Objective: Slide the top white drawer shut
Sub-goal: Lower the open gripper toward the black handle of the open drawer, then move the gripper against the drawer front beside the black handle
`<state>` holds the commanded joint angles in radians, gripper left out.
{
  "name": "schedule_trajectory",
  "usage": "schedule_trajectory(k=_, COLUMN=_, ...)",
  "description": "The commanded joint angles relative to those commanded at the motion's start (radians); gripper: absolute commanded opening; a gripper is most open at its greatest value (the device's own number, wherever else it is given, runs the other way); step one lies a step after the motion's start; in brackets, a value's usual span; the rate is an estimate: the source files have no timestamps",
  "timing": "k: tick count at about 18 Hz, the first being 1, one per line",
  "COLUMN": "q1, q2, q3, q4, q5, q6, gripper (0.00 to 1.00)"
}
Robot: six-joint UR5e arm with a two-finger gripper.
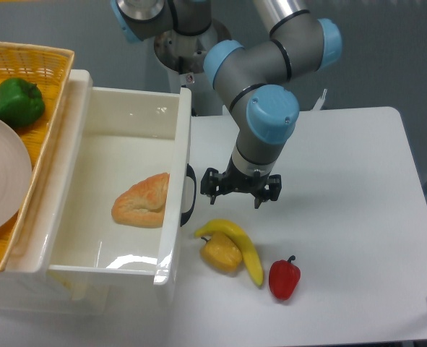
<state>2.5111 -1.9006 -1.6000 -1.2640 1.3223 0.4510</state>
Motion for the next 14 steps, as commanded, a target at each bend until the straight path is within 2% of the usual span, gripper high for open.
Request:
schedule_trajectory(k=10, q1=0.029, q2=-0.006, q3=0.006, q4=-0.008, q5=-0.006, q6=0.000, gripper=1.00)
schedule_trajectory(k=14, q1=0.018, q2=-0.035, q3=0.005, q4=-0.006, q5=-0.006, q6=0.002, gripper=1.00)
